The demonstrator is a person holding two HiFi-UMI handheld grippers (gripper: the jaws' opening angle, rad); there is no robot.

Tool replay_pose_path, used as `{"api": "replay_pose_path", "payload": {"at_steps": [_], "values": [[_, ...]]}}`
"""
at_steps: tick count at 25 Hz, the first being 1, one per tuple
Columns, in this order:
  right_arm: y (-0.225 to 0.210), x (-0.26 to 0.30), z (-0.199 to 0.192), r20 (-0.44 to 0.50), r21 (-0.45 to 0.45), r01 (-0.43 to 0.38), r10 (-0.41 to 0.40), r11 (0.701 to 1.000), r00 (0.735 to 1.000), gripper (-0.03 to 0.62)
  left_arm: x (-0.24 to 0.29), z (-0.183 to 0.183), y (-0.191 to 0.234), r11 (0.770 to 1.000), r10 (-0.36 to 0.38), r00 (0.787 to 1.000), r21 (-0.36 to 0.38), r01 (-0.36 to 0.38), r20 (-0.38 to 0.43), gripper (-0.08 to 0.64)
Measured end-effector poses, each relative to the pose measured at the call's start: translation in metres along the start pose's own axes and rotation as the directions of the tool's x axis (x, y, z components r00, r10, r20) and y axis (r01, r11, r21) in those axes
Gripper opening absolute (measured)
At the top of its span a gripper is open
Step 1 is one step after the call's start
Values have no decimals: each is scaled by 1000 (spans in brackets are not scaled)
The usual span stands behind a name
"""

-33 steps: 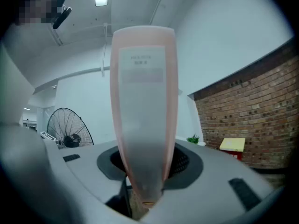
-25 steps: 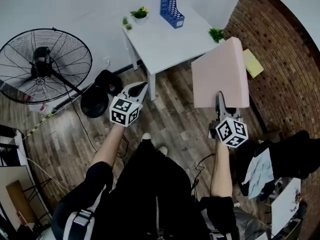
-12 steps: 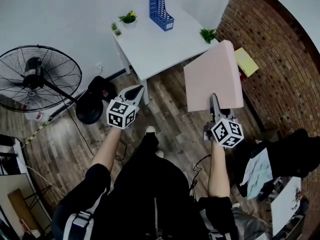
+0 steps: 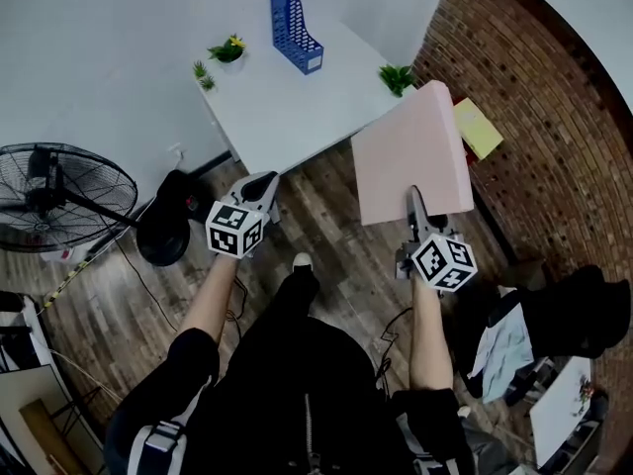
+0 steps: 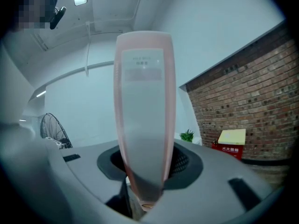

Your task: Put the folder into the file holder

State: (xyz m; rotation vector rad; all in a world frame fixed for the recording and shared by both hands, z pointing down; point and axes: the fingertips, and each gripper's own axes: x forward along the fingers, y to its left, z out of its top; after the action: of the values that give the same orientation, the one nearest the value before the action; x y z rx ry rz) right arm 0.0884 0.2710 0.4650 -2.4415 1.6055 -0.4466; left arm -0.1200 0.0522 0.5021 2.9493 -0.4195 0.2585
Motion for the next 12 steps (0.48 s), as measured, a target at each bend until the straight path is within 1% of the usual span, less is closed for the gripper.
{"api": "replay_pose_path", "payload": {"at_steps": [6, 12], "values": [[-29, 61, 18, -24, 0, -12, 12, 1000, 1000, 163, 63, 15, 24, 1000, 7, 1000, -11, -7, 3, 25], [-43, 134, 38, -35, 22, -31, 32, 999, 999, 163, 114, 34, 72, 999, 34, 999, -18, -35, -5, 25]]}}
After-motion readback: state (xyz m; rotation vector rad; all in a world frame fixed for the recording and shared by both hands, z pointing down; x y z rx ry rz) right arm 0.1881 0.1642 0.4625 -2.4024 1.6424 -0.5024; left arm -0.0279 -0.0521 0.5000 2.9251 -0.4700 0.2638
